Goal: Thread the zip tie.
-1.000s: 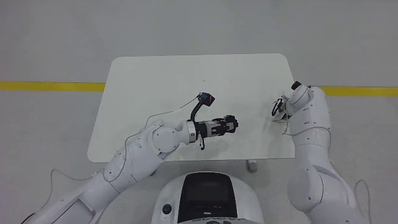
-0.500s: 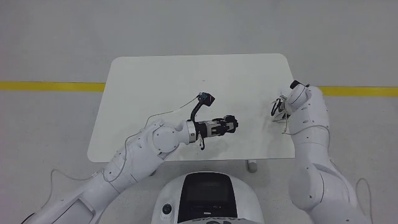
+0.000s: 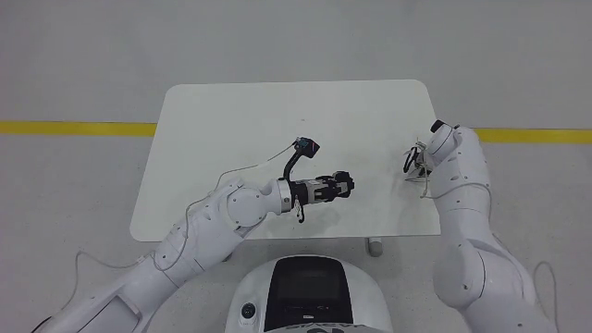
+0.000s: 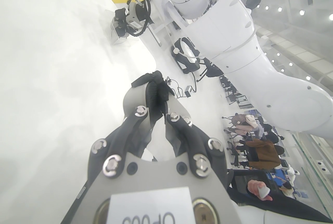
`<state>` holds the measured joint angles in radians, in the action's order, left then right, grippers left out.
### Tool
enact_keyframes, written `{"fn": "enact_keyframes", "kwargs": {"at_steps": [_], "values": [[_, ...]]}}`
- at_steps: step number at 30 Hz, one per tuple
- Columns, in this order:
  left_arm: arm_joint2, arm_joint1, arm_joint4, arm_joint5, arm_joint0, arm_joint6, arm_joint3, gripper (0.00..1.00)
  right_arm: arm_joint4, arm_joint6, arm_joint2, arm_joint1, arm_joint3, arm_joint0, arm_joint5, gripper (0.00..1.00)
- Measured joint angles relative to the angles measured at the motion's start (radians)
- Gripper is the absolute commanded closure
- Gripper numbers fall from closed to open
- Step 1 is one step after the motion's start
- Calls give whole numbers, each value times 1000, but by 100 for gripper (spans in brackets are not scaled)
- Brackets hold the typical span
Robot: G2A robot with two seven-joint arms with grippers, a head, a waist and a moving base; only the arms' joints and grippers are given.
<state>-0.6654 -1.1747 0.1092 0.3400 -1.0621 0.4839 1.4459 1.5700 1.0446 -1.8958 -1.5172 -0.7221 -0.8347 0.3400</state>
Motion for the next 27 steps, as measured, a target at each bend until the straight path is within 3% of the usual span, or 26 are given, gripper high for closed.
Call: {"fn": "enact_keyframes", "kwargs": {"at_steps": [7, 14, 20, 27], "values": [[0, 0, 0, 0, 0, 0, 0, 100, 0, -11, 4, 6, 24, 11, 0, 100], [0, 0, 0, 0, 0, 0, 0, 100, 0, -16, 0, 8, 13, 8, 0, 100], [0, 0, 0, 0, 0, 0, 0, 100, 0, 18, -11, -4, -93, -35, 0, 100], [0, 0, 0, 0, 0, 0, 0, 100, 0, 86, -7, -38, -282, -120, 0, 100]]}}
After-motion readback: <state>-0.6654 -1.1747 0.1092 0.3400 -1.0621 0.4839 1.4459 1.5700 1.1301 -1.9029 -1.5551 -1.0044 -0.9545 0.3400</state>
